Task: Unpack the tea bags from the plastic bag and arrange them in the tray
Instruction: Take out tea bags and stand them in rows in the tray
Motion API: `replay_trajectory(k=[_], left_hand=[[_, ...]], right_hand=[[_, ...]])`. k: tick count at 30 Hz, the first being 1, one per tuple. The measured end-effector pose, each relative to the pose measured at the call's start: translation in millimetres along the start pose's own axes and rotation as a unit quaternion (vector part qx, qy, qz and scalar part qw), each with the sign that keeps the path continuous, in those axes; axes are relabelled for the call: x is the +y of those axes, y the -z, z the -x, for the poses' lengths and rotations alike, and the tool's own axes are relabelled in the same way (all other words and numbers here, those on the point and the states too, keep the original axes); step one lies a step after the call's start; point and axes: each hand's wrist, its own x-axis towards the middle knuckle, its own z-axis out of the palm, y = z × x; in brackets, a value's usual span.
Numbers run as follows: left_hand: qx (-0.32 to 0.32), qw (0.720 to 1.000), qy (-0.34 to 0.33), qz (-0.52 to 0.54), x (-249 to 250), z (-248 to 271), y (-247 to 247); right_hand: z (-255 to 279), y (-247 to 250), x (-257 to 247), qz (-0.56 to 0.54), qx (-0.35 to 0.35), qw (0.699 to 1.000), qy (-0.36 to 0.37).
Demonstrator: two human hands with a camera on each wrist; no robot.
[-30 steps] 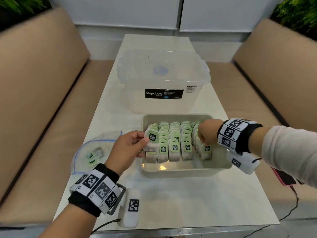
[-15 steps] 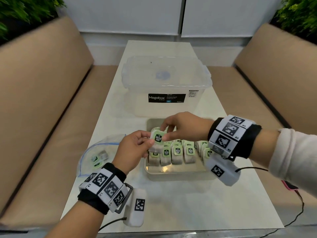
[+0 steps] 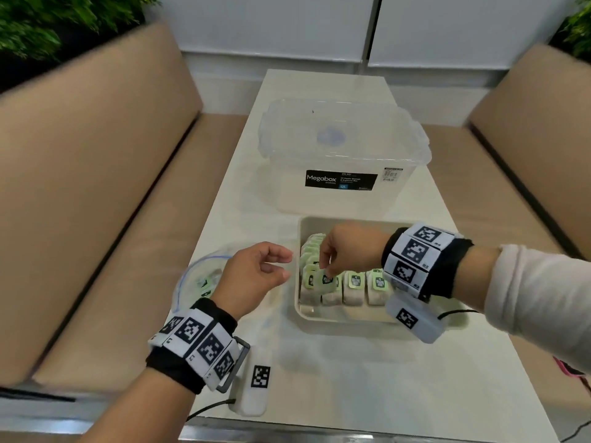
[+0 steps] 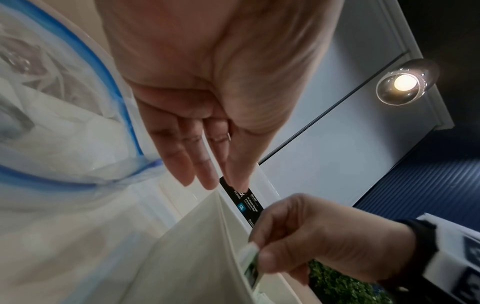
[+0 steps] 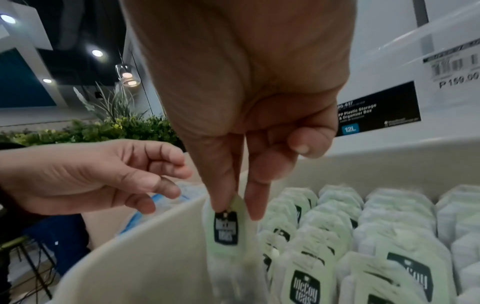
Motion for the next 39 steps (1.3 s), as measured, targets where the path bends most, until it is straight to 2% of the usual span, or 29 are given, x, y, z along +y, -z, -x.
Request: replay_trajectory(k=[5,10,15,20,22,24,26,28,31,36,39], left_hand=[[-0.002,0.999,0.030,-0.017,-1.8,2.3,-4.9],[0.006,0.999,0.029,-0.041,-4.3,4.2,-3.7],[0.048,0.998,0.013,-0.030,-3.4,5.4,11.7],[0.144,0.987,-0.016,-0.063,-4.5,-0.3,54.9],[0.186,0.978,-0.010,-0.097,-9.7,-1.0,75.5],[0.199,0.971,0.013,-0.130,-16.7,0.3,91.6],[0.166,0.970,0.052,-0.171,-22.5,3.3,102.2],[0.094,0.959,0.114,-0.240,-30.9,5.5,105.9],[0.021,0.940,0.175,-0.293,-47.6,5.8,106.6],[0.003,0.936,0.165,-0.310,-62.1,8.8,107.5],[0.000,0.941,0.149,-0.302,-59.0,13.9,107.8]], right_hand=[[-25.8,-12.9,-4.9,0.041,-0.072,0.996,0.014],[-46.4,-22.5,-6.7,0.073,-0.132,0.988,0.011],[-58.3,-21.7,-3.5,0.091,-0.099,0.991,-0.006],[-57.8,-14.0,0.5,0.063,-0.096,0.993,-0.015],[-54.5,-6.4,0.0,0.064,-0.066,0.996,-0.021],[-49.7,3.7,-2.7,0.056,-0.016,0.998,-0.024],[-44.1,13.3,-9.8,0.035,0.032,0.999,-0.019],[-37.0,20.4,-21.8,0.003,0.069,0.998,-0.005],[-24.7,19.9,-54.5,-0.049,0.089,0.994,0.035],[-28.9,-24.0,-118.4,-0.048,0.081,0.988,0.123],[-55.4,-61.1,-141.4,0.003,0.036,0.993,0.109]])
